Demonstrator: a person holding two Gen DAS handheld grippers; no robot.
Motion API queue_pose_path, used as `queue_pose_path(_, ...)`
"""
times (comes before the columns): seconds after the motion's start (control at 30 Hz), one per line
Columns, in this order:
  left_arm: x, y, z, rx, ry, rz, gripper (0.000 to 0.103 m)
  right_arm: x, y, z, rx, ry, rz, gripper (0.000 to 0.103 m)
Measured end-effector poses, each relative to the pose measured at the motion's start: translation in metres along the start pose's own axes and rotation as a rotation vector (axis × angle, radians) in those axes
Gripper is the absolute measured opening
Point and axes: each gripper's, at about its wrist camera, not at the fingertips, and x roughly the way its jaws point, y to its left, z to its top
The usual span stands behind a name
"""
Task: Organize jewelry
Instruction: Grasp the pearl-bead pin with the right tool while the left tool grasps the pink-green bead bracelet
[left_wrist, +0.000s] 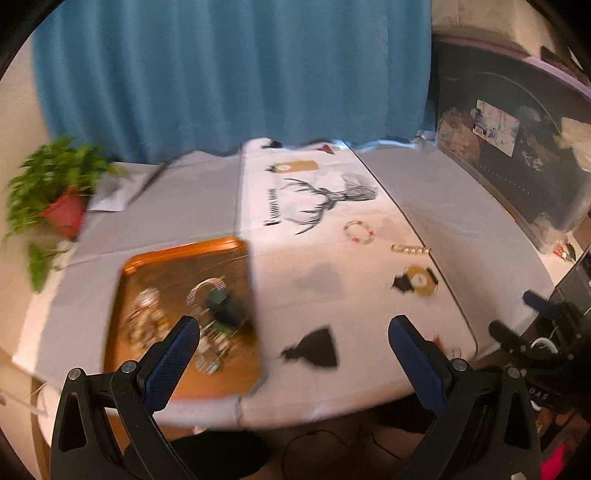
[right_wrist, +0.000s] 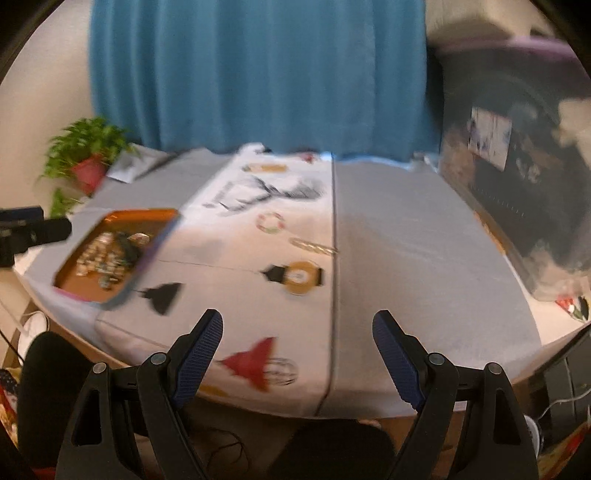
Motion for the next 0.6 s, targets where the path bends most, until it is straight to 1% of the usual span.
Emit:
queue_pose_path(0.07,0.029,-0.005,0.018,-0.011,0.032,-0.020,0.101,0.027,-0.019,0.008,0.021,0.043,0.011,0.084)
queue_pose_path(0.1,0.047,-0.008,0.028,-0.012,0.045,-0.042,0.101,0.038,-0.026,0.011,0.022,0.060,0.007,0.084)
queue_pose_path(0.17,0.078,-0.016,0.046,-0.003,0.069,-0.049,0.101,0.067,-0.038,0.020,0.006,0.084,-0.001,0.084)
queue_pose_path(0.23,0.113,-0.026,0.064,0.025,0.101,-0.044,0.101,0.092,-0.045,0.029,-0.017,0.102,-0.005,0.084)
queue_pose_path(0.33,0.161,-0.038,0.083,0.044,0.164,-0.065,0.101,0.128,-0.049,0.044,-0.049,0.126,0.014,0.084)
queue_pose_path(0.43,0.200,-0.044,0.094,0.043,0.218,-0.080,0.101,0.166,-0.050,0.056,-0.078,0.168,0.048,0.084)
queue_pose_path(0.5,0.216,-0.046,0.098,0.043,0.238,-0.090,0.101,0.190,-0.052,0.063,-0.090,0.203,0.089,0.084)
queue_pose_path(0.6,0.241,-0.045,0.102,0.036,0.262,-0.112,0.101,0.212,-0.051,0.070,-0.142,0.216,0.081,0.084)
